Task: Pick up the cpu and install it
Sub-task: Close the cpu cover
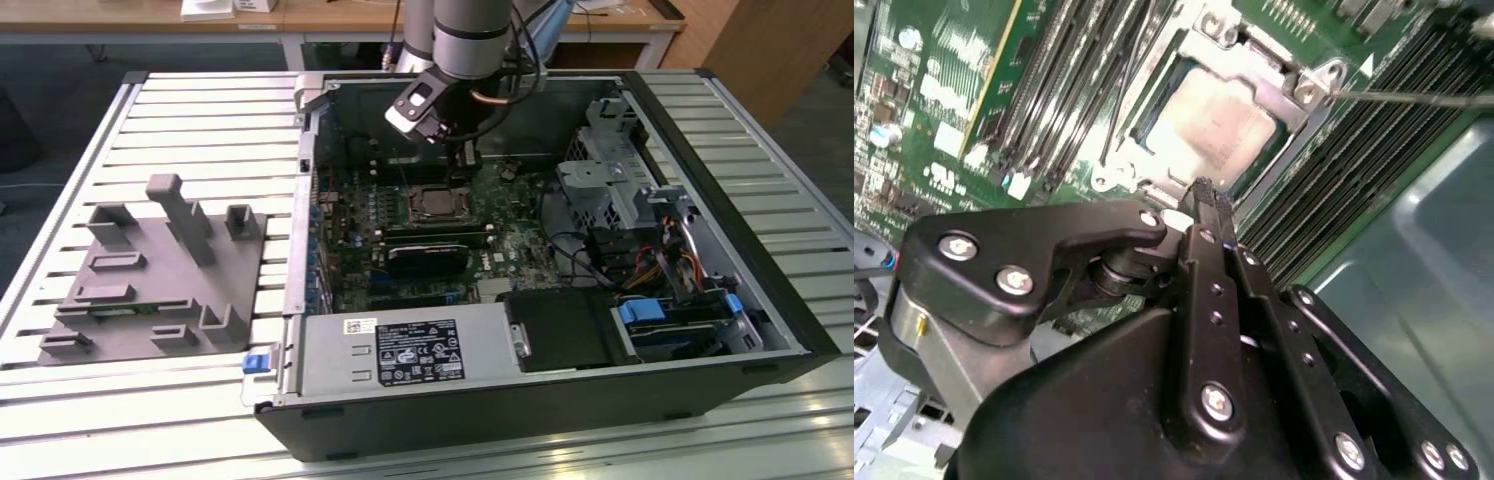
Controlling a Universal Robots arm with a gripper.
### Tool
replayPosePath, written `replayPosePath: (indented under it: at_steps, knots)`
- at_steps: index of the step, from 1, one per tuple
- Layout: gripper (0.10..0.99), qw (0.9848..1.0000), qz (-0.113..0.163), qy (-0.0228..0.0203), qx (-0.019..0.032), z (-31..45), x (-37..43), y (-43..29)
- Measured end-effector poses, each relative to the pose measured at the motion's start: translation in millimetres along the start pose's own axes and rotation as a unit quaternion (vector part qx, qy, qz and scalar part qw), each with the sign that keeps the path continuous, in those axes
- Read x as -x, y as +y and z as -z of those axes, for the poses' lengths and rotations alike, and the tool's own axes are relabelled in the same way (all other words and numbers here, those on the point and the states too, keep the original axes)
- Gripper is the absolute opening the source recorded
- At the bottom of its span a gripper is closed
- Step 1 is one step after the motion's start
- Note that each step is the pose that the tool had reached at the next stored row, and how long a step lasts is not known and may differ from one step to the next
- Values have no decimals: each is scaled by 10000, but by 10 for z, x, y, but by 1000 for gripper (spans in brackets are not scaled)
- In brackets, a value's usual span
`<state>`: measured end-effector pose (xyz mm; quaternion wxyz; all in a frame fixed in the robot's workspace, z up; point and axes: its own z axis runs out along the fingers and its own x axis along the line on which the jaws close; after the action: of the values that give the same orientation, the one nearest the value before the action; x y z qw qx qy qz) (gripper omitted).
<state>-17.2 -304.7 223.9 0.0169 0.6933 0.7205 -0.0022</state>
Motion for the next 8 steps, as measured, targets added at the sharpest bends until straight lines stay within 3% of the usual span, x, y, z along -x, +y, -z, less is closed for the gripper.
replayPosePath:
  at_steps: [8]
  knots:
    - [106,10000,0,-1,0,2,-4,-95]
